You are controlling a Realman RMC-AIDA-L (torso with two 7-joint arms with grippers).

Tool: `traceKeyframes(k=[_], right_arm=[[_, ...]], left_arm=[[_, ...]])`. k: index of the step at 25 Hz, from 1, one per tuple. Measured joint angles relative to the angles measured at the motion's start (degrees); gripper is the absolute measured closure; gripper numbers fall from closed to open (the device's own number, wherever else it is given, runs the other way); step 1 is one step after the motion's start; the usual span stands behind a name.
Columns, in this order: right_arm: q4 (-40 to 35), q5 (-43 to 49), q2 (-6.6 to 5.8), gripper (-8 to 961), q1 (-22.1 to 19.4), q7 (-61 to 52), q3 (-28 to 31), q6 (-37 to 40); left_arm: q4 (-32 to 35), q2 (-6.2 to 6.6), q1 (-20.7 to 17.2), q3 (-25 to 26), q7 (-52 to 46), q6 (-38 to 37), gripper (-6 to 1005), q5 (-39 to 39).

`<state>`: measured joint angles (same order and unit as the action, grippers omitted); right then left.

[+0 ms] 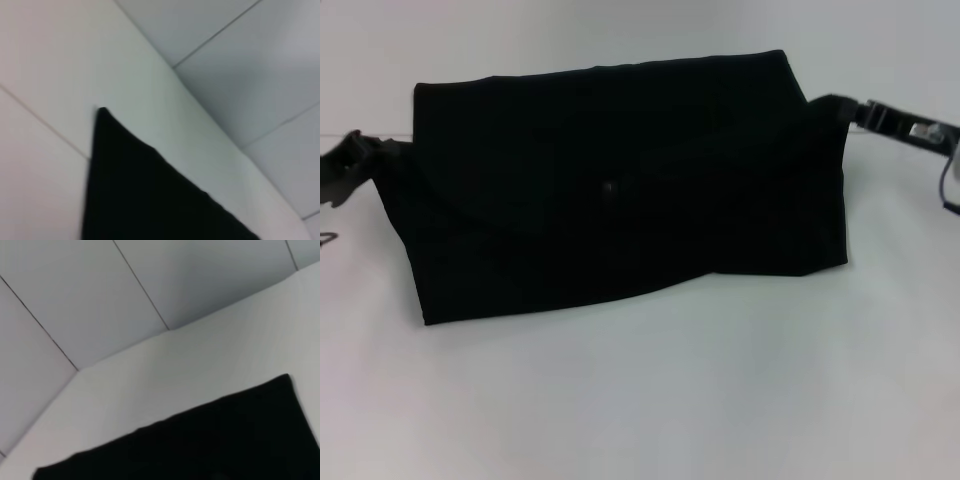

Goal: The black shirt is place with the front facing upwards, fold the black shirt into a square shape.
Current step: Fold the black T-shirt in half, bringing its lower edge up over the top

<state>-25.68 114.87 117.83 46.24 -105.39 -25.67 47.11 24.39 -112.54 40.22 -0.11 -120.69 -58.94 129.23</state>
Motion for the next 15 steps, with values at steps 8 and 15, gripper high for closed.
traceKeyframes(k=[8,15], right_arm=[[0.57,-0.24,1.84,916,0.65,6.63,-3.1,-5.09],[-0.23,-5.81,1.08,721,-2.24,7.04,-2.86,-1.48]], left_arm=[[-3.32,-2.64,2.22,-0.07,9.88,8.68,962,-0.49],[-3.55,-0.68,0.72,-2.68,5.33,4.59,742,-0.1]])
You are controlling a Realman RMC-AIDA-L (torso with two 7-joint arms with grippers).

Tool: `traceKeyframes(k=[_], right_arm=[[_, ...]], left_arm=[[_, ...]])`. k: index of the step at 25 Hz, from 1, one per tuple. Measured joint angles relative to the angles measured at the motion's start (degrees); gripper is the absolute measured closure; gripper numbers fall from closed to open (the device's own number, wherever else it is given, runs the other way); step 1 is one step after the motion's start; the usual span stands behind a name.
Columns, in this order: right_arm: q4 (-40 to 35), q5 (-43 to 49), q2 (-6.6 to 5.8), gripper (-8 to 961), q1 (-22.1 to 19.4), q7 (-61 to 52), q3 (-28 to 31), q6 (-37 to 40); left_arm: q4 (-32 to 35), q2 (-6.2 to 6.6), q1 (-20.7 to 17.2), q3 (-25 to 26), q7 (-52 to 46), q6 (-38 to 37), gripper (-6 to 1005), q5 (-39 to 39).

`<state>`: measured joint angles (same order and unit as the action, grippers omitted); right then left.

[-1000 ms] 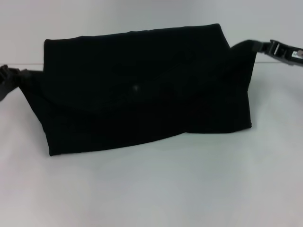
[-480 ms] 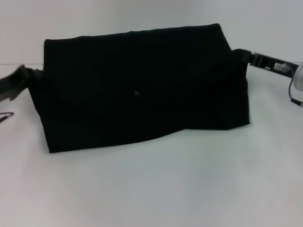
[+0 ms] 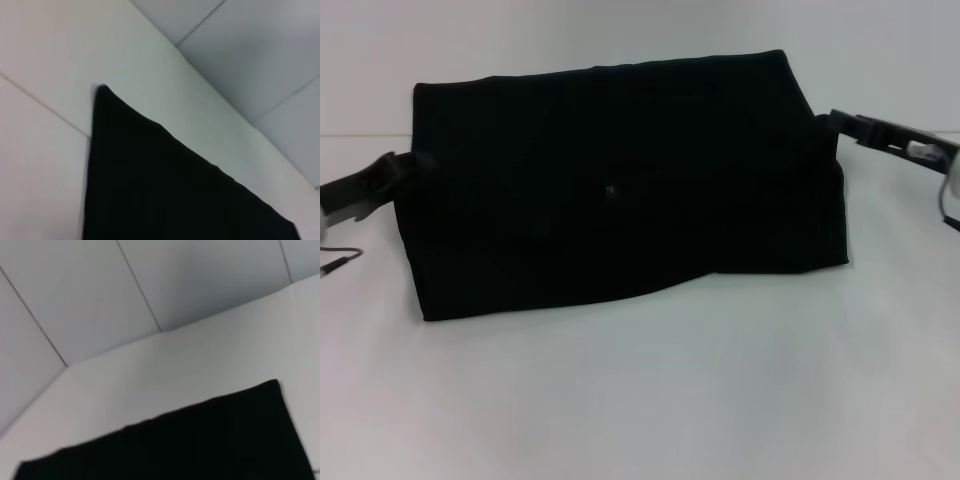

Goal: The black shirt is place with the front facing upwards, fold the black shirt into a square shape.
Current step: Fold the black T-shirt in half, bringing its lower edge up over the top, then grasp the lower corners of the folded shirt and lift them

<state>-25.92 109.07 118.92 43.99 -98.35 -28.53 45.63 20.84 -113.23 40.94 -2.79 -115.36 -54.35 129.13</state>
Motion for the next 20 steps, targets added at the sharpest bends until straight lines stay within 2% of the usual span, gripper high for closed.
traceKeyframes(k=[1,3,6,9,11,14,17,18,19,20], right_arm=[[-0.13,-1.1,-0.49,676,-0.85,0.0,0.06,1.83],[-0.36,-3.04,-1.61,585,-2.51,0.01,0.11,5.71],[-0.67,-4.0,-3.22,446,-4.55,0.59,-0.1,12.79],[-0.77,-2.37,-4.92,301,-6.07,3.78,-1.92,21.01],[-0.89,-0.65,-5.5,229,-6.71,7.59,-3.96,26.06],[-1.11,2.69,-5.27,160,-7.34,14.81,-6.76,32.32],[-1.35,6.16,-3.71,92,-7.57,18.97,-8.37,33.76],[-1.35,6.16,-3.71,69,-7.57,18.97,-8.37,33.76],[-1.44,7.49,-2.68,46,-7.54,19.78,-8.62,33.34],[-1.44,7.68,-2.53,47,-7.53,19.92,-8.63,33.31]], left_arm=[[0.01,0.58,-0.43,-0.51,-1.05,-1.21,712,0.03],[0.0,2.77,-2.1,-3.13,-4.44,-5.97,652,0.1],[0.81,5.0,-4.53,-7.38,-8.14,-13.34,562,0.11],[1.94,6.41,-6.85,-10.63,-10.94,-20.3,453,0.12],[2.67,7.14,-8.16,-13.89,-13.12,-24.34,373,0.11],[3.65,7.2,-9.3,-19.18,-15.1,-26.06,262,0.12],[3.98,6.64,-9.37,-21.74,-15.58,-24.4,167,0.18],[3.91,6.47,-9.25,-22.01,-15.6,-23.67,135,0.18],[3.82,6.23,-9.04,-22.3,-15.62,-22.9,140,0.18],[3.78,6.03,-8.84,-22.55,-15.64,-22.29,145,0.18]])
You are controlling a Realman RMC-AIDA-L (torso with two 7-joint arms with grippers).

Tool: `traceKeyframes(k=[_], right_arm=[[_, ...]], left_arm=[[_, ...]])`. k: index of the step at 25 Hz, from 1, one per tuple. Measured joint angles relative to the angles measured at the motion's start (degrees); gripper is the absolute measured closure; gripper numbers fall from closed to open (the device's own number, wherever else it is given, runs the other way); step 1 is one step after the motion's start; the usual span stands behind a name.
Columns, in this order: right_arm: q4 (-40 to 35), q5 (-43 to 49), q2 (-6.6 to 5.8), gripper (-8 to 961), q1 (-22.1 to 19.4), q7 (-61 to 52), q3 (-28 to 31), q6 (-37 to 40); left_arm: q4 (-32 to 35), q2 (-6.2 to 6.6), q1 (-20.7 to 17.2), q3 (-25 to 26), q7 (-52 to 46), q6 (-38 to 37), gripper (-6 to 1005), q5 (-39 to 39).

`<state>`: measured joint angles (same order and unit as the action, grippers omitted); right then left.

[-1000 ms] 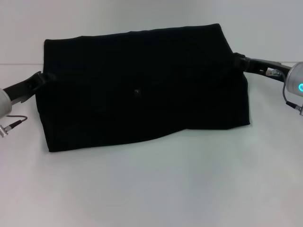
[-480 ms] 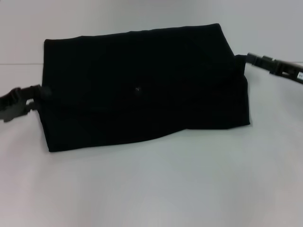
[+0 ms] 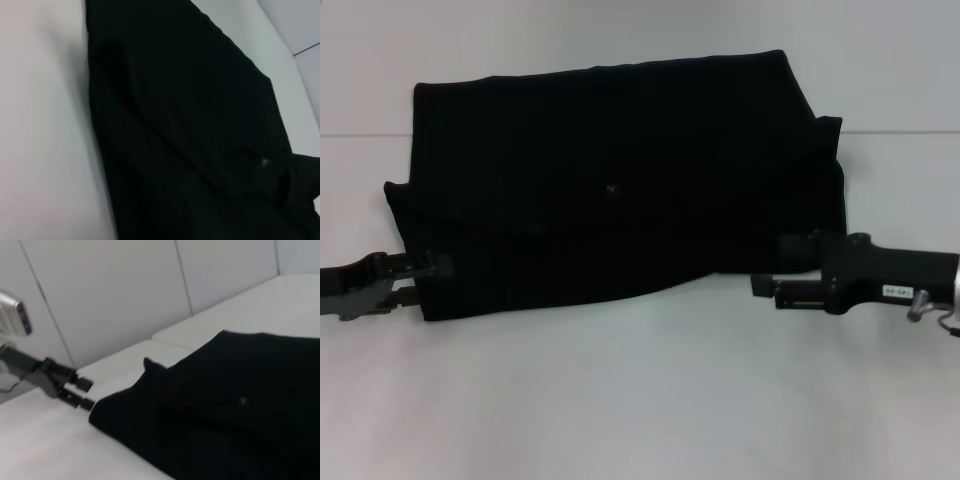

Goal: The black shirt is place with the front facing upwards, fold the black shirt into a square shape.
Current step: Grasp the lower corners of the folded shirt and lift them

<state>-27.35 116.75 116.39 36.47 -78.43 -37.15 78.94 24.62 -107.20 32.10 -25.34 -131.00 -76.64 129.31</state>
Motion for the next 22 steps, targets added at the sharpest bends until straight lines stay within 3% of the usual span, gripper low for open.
traceKeyframes(k=[6,22], right_arm=[[0.04,1.27,1.02,51,0.0,0.98,-0.09,-0.42],[0.02,1.07,0.51,50,-0.17,0.27,0.42,-0.11]], left_arm=[[0.1,-0.73,0.96,-0.97,-0.09,3.61,176,0.0],[0.2,-0.65,2.5,-8.12,-2.28,4.04,257,-0.03]])
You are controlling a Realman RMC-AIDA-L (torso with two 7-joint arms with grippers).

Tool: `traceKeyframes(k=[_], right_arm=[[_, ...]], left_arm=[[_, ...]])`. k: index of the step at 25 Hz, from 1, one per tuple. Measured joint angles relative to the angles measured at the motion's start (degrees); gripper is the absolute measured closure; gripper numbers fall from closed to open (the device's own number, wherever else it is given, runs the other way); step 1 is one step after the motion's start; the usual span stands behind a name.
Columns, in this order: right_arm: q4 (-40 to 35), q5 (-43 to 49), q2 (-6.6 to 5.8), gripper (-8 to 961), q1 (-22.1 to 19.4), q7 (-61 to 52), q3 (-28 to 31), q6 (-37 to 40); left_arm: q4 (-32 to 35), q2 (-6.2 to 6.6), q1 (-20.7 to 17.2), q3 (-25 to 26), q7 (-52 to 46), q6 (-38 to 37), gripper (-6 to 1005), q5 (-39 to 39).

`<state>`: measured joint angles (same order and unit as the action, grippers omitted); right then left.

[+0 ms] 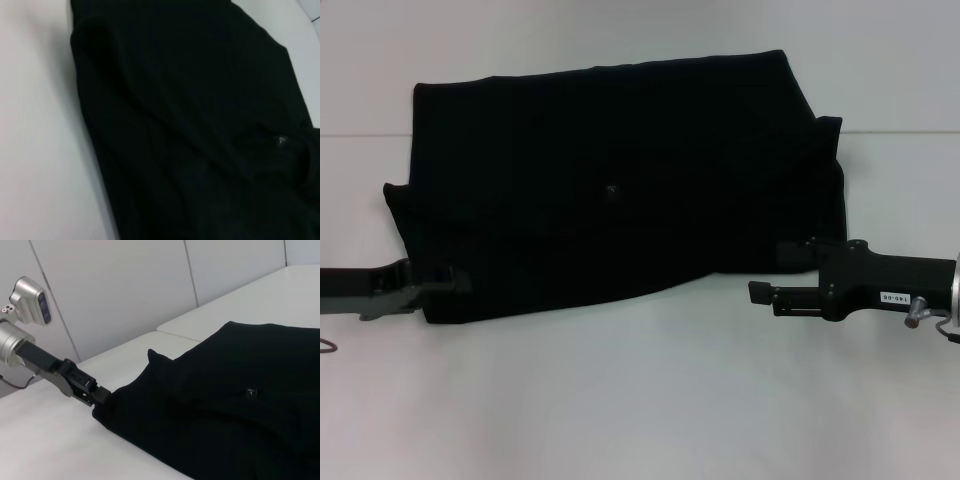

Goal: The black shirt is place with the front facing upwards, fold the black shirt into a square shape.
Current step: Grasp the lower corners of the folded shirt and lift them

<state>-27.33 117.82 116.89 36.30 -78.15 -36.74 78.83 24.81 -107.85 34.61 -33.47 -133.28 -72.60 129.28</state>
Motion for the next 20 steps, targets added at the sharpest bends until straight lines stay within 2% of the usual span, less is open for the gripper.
traceKeyframes(k=[1,7,13,18,20], right_arm=[[0.0,0.0,-0.06,50,0.0,-0.17,0.0,0.05],[-0.19,-0.05,-0.49,50,-0.08,-1.48,0.11,0.1],[-3.05,0.28,-1.55,51,-0.09,-9.04,-0.1,-0.05],[-9.69,3.77,-3.71,51,0.69,-24.24,-0.34,-0.42],[-12.79,7.0,-5.06,52,1.98,-32.06,-0.39,-0.36]], left_arm=[[0.01,0.0,0.06,-0.52,-0.04,0.13,262,0.0],[0.11,0.02,0.38,-1.1,-0.06,0.21,518,0.0],[0.15,0.1,0.42,-1.25,-0.06,0.2,749,0.0],[0.15,0.1,0.42,-2.28,-0.06,0.21,887,0.0],[0.15,0.1,0.45,-2.47,-0.05,0.22,942,0.0]])
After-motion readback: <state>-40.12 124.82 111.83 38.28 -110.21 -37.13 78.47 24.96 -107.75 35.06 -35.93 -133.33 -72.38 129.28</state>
